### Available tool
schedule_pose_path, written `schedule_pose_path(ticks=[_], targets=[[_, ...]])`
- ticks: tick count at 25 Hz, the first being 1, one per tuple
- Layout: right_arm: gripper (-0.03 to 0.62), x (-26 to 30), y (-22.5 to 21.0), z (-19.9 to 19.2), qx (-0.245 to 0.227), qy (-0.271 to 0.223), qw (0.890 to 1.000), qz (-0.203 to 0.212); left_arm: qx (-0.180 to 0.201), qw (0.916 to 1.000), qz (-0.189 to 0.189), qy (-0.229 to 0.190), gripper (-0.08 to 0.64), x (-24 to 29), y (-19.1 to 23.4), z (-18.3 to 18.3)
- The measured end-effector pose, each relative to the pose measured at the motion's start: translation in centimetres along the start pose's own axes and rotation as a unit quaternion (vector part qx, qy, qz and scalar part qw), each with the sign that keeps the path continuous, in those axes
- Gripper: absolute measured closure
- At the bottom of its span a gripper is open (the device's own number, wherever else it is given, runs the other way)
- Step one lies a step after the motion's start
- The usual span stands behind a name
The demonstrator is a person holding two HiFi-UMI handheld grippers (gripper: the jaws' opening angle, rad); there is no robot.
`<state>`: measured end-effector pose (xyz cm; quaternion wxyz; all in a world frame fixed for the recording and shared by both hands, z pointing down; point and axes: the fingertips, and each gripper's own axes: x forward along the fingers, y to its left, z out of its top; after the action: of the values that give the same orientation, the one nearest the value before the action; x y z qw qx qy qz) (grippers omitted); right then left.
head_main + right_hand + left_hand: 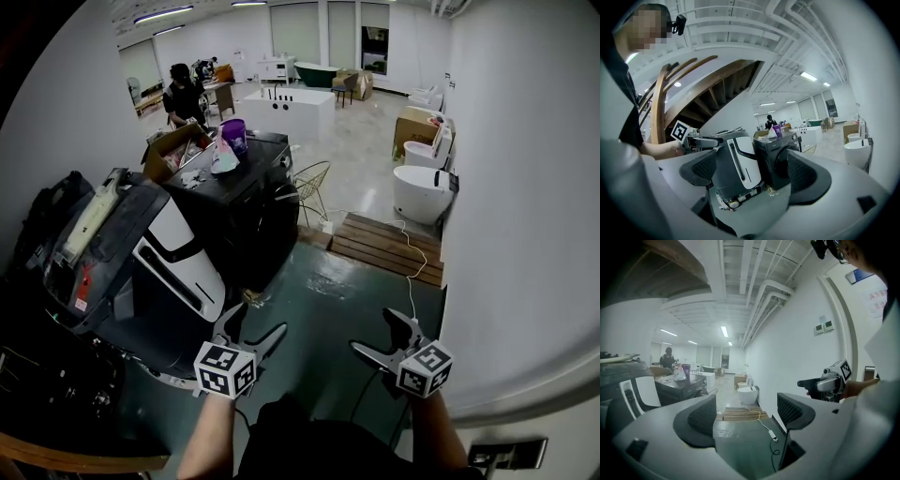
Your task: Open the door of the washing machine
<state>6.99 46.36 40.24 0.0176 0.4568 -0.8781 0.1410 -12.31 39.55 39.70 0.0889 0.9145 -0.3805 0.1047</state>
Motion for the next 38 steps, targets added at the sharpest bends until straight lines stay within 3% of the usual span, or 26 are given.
schedule_pose_path(ticks=[8, 14, 23, 28, 33, 38], targets=[[0.127, 1.1, -5.2, -0.3, 0.036, -0.003, 0.999, -0.033, -0.002, 0.9997, -0.022, -0.001, 0.152, 6.4, 1.6, 0.9], [0.127, 5.6, -10.0, -0.7, 0.041, 0.028, 0.998, -0.047, -0.019, 0.9991, -0.038, 0.007, 0.152, 12.9, 5.2, 0.7], [0.130, 16.8, -15.4, 2.0, 0.066, 0.054, 0.996, -0.029, -0.027, 0.9981, -0.052, 0.019, 0.152, 21.3, 13.1, 2.8], [0.144, 23.2, -17.1, 3.7, 0.049, 0.057, 0.997, 0.000, -0.027, 0.9975, -0.059, 0.030, 0.153, 24.2, 17.1, 3.4], [0.150, 26.8, -18.0, 4.0, 0.054, 0.074, 0.996, 0.023, -0.035, 0.9968, -0.064, 0.033, 0.153, 26.6, 19.4, 3.9], [0.161, 29.4, -21.4, 3.9, 0.069, 0.081, 0.994, 0.032, -0.050, 0.9961, -0.057, 0.044, 0.153, 29.6, 21.7, 3.4]])
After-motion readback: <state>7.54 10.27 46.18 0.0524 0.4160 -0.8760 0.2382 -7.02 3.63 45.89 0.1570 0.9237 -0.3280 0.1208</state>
